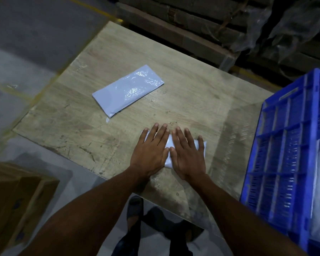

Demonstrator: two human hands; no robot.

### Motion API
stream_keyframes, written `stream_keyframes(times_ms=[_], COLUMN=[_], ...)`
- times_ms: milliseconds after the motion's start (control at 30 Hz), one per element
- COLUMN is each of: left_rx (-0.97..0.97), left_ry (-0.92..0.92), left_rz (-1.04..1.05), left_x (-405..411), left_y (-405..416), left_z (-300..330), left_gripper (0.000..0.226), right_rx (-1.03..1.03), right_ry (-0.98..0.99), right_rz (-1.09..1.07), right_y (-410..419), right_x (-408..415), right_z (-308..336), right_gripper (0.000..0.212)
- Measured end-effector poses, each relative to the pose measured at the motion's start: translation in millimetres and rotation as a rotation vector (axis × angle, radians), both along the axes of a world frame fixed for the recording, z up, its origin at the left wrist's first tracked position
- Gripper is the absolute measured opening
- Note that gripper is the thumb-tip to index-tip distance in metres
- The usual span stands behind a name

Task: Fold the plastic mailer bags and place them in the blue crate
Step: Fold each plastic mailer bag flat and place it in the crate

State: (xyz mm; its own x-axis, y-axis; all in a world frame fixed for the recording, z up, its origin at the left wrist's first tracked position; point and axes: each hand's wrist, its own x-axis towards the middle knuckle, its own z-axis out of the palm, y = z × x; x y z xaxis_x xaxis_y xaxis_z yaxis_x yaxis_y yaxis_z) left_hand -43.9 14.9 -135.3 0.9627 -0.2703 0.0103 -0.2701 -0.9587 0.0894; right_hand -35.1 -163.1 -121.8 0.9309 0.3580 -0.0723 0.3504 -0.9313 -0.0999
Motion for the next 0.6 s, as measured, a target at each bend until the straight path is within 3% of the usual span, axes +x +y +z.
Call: stream_keyframes(times_ms=[367, 600], left_rx=[0.003, -0.038], left_ry=[0.020, -0.033], left_rz=[-0.013, -0.085], left_x=[1.8, 1.0], left_y=[2.2, 4.8], left_z=[-2.1, -5.2], left_gripper=[0.068, 0.072], right_rx=[0.020, 0.039], right_ry=[0.098, 0.046], right_rz=[0.032, -0.066], right_y=[-4.2, -48.0], right_x=[4.1, -22.9], right_z=[-0.9, -4.9], right_gripper=[0.060, 0.065])
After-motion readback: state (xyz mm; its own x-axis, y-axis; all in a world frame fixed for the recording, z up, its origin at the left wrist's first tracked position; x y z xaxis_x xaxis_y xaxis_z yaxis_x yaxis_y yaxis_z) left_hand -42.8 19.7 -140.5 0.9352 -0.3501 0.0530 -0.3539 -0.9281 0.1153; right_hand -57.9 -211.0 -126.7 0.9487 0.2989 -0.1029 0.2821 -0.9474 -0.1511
